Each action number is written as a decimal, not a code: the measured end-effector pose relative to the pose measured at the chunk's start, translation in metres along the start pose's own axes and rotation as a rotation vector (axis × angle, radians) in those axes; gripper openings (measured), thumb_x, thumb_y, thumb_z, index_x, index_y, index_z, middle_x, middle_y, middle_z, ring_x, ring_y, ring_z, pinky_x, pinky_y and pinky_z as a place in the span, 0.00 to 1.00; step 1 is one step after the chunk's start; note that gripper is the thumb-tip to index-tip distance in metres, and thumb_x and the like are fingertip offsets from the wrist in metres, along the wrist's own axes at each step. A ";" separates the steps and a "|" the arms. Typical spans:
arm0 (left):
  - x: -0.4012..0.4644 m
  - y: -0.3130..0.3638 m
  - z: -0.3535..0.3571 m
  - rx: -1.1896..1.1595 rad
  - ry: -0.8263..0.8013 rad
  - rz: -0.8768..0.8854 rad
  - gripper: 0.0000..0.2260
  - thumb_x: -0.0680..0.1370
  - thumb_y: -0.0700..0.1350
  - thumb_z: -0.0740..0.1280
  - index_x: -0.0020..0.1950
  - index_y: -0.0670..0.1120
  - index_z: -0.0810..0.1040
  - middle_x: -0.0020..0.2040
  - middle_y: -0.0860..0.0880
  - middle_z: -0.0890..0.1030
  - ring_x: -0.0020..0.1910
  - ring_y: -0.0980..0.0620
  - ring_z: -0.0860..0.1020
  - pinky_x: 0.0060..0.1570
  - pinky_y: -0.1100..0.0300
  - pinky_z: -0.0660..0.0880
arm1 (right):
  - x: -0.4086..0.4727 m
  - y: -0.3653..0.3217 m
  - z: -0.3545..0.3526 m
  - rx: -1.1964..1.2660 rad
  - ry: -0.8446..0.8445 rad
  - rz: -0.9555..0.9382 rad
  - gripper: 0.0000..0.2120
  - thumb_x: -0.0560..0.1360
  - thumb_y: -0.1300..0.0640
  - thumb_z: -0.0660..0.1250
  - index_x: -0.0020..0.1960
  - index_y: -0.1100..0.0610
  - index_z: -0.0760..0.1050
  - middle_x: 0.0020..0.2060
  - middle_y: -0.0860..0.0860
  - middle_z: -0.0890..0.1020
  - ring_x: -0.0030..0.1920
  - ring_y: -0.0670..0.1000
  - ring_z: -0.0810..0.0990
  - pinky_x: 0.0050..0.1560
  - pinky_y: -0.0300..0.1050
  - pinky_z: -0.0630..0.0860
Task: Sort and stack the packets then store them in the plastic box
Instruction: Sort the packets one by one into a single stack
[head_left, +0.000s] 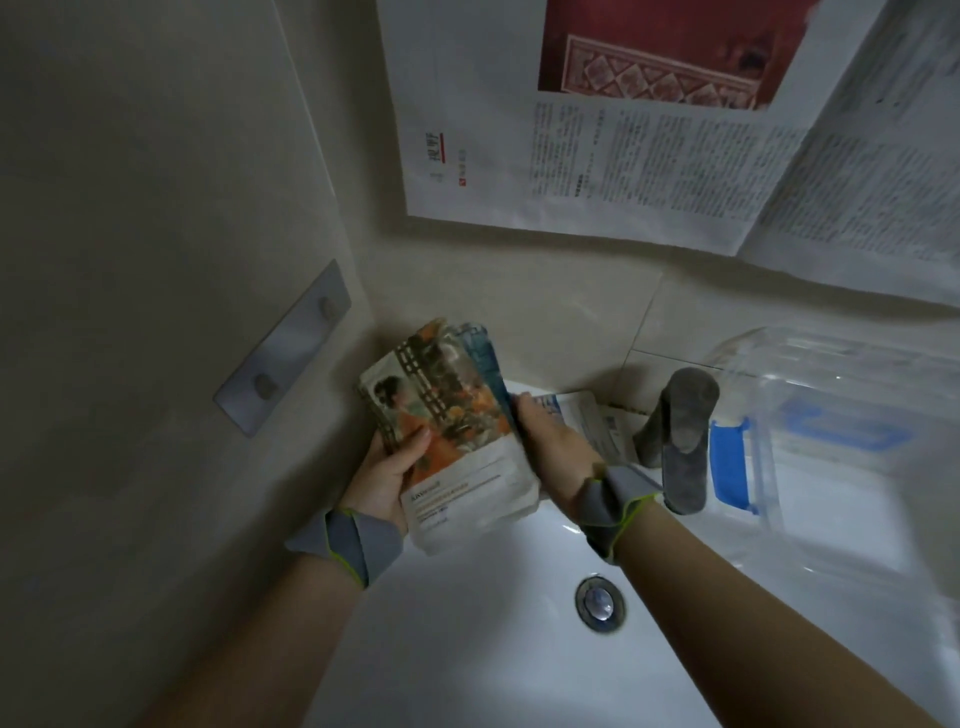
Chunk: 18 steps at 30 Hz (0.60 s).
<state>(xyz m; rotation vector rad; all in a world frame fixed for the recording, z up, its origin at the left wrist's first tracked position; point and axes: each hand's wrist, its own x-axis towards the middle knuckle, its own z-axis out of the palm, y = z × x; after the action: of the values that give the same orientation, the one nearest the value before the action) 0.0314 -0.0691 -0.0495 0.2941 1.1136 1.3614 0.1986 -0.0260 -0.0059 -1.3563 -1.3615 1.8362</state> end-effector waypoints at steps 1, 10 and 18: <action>0.003 -0.001 -0.005 -0.034 0.021 -0.015 0.24 0.74 0.42 0.65 0.70 0.44 0.68 0.63 0.41 0.76 0.53 0.44 0.79 0.39 0.54 0.81 | 0.003 0.005 -0.002 0.003 0.063 0.029 0.25 0.75 0.36 0.53 0.56 0.50 0.79 0.61 0.54 0.78 0.58 0.54 0.76 0.66 0.56 0.70; 0.026 0.000 -0.042 -0.098 0.151 -0.062 0.31 0.69 0.53 0.70 0.70 0.47 0.68 0.69 0.43 0.73 0.65 0.40 0.73 0.64 0.42 0.69 | 0.032 0.065 -0.028 -1.347 0.081 -0.059 0.34 0.74 0.46 0.62 0.75 0.52 0.52 0.77 0.55 0.50 0.76 0.57 0.49 0.75 0.53 0.48; 0.036 -0.003 -0.046 -0.097 0.134 -0.069 0.24 0.75 0.52 0.65 0.69 0.47 0.69 0.68 0.42 0.74 0.65 0.41 0.73 0.63 0.44 0.70 | 0.041 0.064 -0.030 -1.602 0.021 0.007 0.27 0.80 0.50 0.52 0.76 0.50 0.45 0.77 0.55 0.49 0.76 0.59 0.49 0.72 0.57 0.55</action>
<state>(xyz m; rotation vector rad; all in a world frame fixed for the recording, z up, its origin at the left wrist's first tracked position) -0.0084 -0.0576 -0.0916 0.0939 1.1540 1.3850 0.2207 -0.0051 -0.0820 -1.8780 -2.9491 0.3782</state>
